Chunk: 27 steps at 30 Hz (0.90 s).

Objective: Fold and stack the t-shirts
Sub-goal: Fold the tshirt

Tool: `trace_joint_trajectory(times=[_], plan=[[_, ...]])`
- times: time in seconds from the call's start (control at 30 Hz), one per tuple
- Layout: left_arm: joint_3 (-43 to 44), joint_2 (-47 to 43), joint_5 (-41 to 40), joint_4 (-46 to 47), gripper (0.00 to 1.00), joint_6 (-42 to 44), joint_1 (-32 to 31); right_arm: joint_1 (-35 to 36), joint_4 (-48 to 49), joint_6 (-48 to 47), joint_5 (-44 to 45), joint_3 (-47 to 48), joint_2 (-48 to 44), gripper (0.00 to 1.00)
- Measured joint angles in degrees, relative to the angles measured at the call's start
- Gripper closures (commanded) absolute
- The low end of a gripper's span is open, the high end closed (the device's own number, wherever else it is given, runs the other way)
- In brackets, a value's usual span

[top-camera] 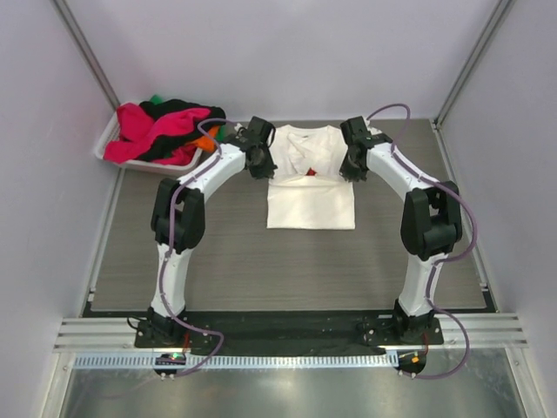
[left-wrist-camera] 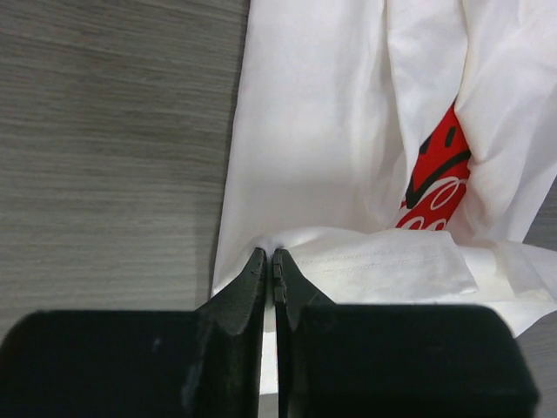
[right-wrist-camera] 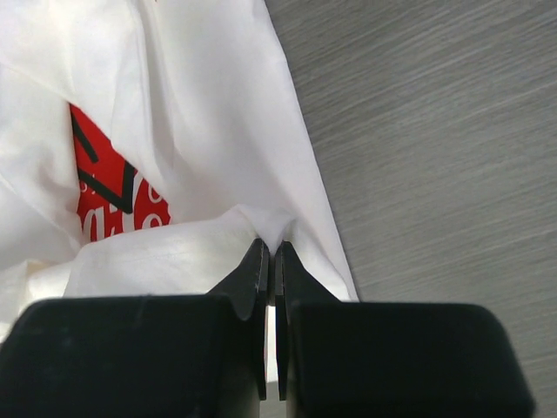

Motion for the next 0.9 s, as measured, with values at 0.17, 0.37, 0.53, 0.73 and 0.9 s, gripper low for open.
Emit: trace_joint_trajectory(times=[0.17, 0.37, 0.53, 0.73, 0.9], plan=[[5.49, 5.27, 1.79, -1.09, 0.84, 1.16, 1.36, -1.09, 0.28, -0.7, -0.39, 3.85, 5.44, 0.95], [14.97, 14.36, 4.13, -4.76, 0.3, 1.77, 4.46, -3.06, -0.5, -2.71, -0.76, 11.15, 13.9, 0.31], [25.81, 19.54, 5.22, -10.88, 0.28, 1.33, 7.69, -5.18, -0.61, -5.18, -3.02, 19.3, 18.8, 0.25], [4.37, 1.77, 5.11, -5.18, 0.33, 1.03, 8.83, -6.12, 2.78, -6.45, -6.58, 10.1, 7.28, 0.3], [-16.06, -13.4, 5.75, 5.25, 0.36, -0.31, 5.81, -1.9, 5.38, -6.8, -12.07, 0.15, -2.78, 0.33]])
